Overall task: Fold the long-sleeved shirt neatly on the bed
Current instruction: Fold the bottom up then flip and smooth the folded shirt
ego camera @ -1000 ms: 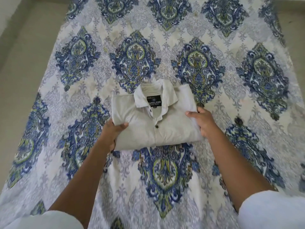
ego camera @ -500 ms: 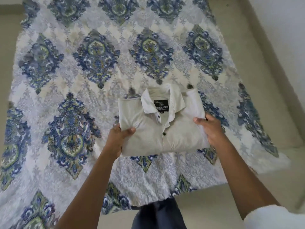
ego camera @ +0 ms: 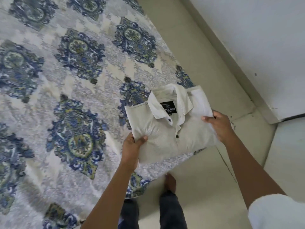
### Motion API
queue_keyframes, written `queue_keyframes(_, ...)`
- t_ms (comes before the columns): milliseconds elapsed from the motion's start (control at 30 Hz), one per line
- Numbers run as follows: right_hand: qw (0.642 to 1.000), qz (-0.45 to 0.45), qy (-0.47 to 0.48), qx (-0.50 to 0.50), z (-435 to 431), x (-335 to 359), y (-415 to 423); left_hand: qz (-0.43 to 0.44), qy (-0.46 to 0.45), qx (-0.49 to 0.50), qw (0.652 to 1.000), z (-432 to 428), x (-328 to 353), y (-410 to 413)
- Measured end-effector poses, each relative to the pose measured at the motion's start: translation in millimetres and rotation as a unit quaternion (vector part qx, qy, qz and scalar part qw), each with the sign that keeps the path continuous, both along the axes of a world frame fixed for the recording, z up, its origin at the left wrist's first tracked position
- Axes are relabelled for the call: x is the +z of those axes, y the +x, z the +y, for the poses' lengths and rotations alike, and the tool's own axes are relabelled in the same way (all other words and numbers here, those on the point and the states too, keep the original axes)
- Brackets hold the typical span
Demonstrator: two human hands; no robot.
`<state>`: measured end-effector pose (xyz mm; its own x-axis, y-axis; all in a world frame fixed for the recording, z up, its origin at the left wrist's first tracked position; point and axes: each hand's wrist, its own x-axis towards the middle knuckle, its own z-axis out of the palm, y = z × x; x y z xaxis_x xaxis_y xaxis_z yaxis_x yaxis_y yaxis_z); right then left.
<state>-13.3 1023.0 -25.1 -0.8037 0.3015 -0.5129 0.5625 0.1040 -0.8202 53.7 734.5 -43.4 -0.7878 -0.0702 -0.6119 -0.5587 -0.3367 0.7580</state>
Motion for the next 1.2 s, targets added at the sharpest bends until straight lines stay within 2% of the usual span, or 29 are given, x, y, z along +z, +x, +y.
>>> queue_keyframes(267, 0.994, -0.051, 0.017, 0.095, 79, -52, -41, -0.054, 0.013, 0.076, 0.996, 93, -62, 14)
queue_keyframes(433, 0.992, -0.081, -0.01, 0.091, 91, -82, -47, -0.126, 0.002, 0.109, 0.986, 107, -84, 18)
queue_keyframes(567, 0.99, -0.106, -0.014, 0.091, 92, -90, -50, -0.158, -0.019, 0.094, 0.983, 105, -82, 7)
queue_keyframes(667, 0.991, -0.091, 0.014, 0.095, 92, -89, -59, -0.135, -0.04, 0.138, 0.98, 99, -77, -14)
queue_keyframes(800, 0.992, -0.083, 0.005, 0.096, 85, -86, -79, -0.074, -0.065, 0.162, 0.982, 86, -74, -50)
queue_keyframes(900, 0.995, -0.063, -0.008, 0.079, 78, -90, -92, -0.053, -0.046, 0.189, 0.98, 79, -76, -63)
queue_keyframes(967, 0.996, -0.041, -0.01, 0.073, 74, -91, -98, -0.053, -0.02, 0.204, 0.977, 74, -81, -63)
queue_keyframes(1067, 0.996, -0.029, 0.01, 0.08, 72, -99, -99, -0.078, -0.028, 0.221, 0.972, 71, -89, -59)
queue_keyframes(1200, 0.993, -0.01, 0.07, 0.096, 71, -105, -94, -0.093, -0.098, 0.21, 0.968, 78, -90, -60)
